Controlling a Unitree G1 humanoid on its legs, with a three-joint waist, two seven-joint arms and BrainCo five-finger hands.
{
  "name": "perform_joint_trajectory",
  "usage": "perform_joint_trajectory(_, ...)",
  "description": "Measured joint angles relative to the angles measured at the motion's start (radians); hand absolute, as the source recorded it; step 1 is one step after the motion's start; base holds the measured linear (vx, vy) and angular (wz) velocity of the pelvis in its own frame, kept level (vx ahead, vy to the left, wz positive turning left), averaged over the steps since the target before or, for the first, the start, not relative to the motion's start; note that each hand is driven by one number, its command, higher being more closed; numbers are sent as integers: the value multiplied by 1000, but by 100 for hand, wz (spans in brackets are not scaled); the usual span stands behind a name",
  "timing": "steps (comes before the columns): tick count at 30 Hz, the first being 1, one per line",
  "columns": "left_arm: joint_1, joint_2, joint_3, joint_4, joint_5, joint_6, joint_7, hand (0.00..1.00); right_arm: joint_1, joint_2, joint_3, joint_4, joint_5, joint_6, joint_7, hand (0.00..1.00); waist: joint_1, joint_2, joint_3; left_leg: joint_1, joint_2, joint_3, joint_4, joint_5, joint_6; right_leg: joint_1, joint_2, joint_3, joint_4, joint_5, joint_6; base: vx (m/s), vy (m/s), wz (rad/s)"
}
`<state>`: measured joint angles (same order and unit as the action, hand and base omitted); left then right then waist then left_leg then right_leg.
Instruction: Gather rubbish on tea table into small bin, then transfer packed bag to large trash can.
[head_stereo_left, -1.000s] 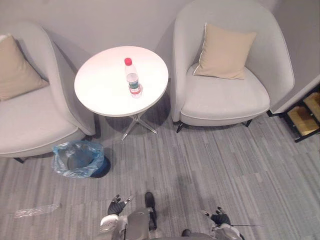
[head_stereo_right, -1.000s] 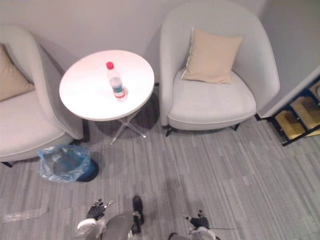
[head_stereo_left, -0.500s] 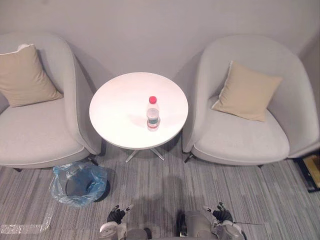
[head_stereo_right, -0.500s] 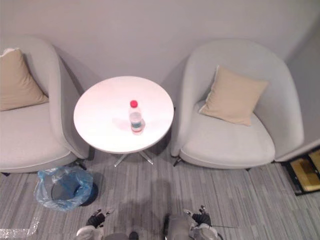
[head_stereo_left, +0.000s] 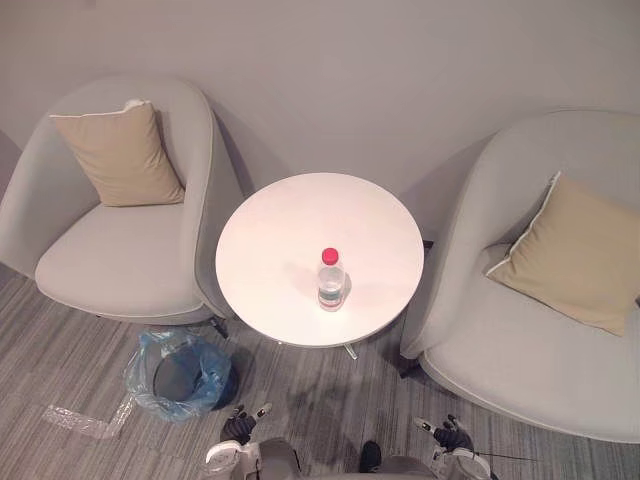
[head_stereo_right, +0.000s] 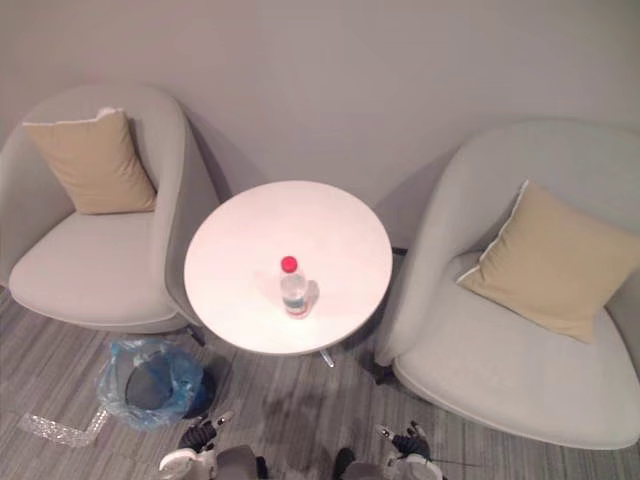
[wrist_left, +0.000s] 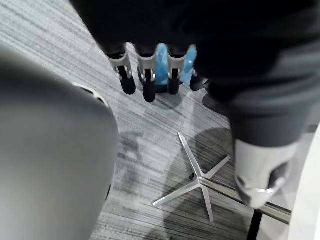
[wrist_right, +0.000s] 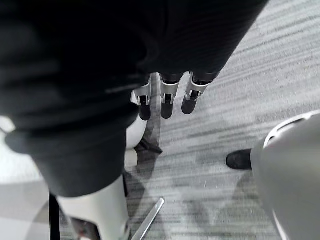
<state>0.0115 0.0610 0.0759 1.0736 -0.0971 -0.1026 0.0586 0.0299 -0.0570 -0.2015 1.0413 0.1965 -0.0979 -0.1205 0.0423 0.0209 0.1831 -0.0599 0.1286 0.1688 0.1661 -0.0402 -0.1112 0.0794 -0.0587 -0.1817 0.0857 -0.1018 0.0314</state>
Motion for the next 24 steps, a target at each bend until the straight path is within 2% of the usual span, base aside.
perform_joint_trajectory(1, 1, 27, -23, 3, 9, 2, -2, 0, -12, 1, 20, -3, -1, 4, 3, 0, 0, -37, -13, 30, -30, 7, -58, 9, 13, 11, -31, 3, -14, -9, 17, 125, 142, 5)
perform_joint_trajectory(2, 1, 36, -31, 7, 11, 2, -2, 0, -18, -3, 19, -3, -1, 4, 2, 0, -1, -49, -19, 42, -43, 11, -81, 16, 19, 11, -42, 3, -16, -9, 19, 129, 180, 6)
perform_joint_trajectory(3, 1, 43, -44, 11, 18, 2, -7, 0, -25, -15, 9, -1, 47, 3, 41, 0, -3, -56, -22, 64, -68, 13, -122, 30, 31, 16, -61, 2, -21, -10, 33, 81, 144, 8)
perform_joint_trajectory(4, -1, 47, -56, 18, 20, 1, -18, 0, -28, -28, 7, 1, 38, 2, 49, 0, -4, -67, -29, 89, -89, 12, -153, 39, 44, 23, -79, 0, -22, -14, 45, 66, 147, 10)
perform_joint_trajectory(9, 0, 44, -76, 21, 57, 1, -21, 0, -31, -16, 37, 3, -51, -1, 21, 0, -3, -51, -35, 154, -133, 7, -237, 65, 65, 52, -105, 2, -23, -22, 57, 47, 90, 5)
perform_joint_trajectory(13, 0, 45, -88, 21, 57, 0, -16, 0, -26, -7, 107, -29, -123, -1, -10, 0, -3, -51, -35, 168, -130, 6, -253, 74, 62, 56, -99, 6, -23, -22, 56, 0, -8, 0)
perform_joint_trajectory(21, 6, 46, -96, 21, 66, -3, 5, 0, 109, -63, 226, -508, -281, -15, -36, 0, -14, -58, -37, 188, -122, 11, -269, 92, 59, 60, -90, 31, -22, -21, 55, -62, -17, -5)
perform_joint_trajectory(24, 14, 45, -96, 19, 66, -9, 4, 0, 137, -61, 256, -590, -315, -37, -27, 0, -15, -64, -42, 193, -121, 11, -269, 93, 59, 61, -90, 37, -23, -20, 56, -56, 11, -4)
